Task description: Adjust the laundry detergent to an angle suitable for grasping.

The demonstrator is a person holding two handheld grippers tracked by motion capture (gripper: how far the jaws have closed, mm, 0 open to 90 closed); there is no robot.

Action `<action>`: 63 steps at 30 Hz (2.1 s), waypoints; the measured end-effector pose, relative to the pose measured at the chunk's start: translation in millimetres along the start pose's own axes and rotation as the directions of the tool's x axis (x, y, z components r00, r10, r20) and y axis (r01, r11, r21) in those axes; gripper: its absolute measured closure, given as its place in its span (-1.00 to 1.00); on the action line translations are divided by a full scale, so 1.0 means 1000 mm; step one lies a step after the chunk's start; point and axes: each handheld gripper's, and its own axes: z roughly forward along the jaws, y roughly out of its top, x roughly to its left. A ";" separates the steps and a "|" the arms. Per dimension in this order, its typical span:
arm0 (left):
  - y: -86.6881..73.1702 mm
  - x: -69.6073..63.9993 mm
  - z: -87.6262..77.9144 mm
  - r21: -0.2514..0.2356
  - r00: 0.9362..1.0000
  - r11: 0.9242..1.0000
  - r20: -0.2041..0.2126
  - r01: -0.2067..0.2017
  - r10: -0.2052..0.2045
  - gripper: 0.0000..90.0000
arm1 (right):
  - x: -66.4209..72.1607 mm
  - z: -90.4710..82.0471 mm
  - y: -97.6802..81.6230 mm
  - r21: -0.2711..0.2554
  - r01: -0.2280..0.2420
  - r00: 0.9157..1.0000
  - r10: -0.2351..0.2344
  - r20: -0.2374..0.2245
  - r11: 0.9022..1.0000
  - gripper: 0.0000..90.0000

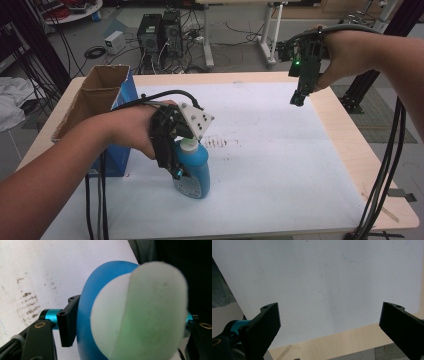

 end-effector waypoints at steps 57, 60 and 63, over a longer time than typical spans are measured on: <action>-0.016 -0.016 -0.082 0.312 0.945 0.897 -0.193 0.312 -0.262 -0.96 | 0.019 -0.006 0.016 -0.020 0.082 0.997 -0.082 0.004 0.996 -0.94; -0.016 -0.015 -0.082 0.318 0.942 0.890 -0.194 0.326 -0.275 -0.96 | 0.021 -0.007 0.018 -0.023 0.098 0.995 -0.098 0.006 0.995 -0.94; -0.015 -0.014 -0.083 0.323 0.940 0.887 -0.200 0.331 -0.278 -0.96 | 0.025 -0.008 0.018 -0.019 0.097 0.995 -0.096 0.010 0.995 -0.94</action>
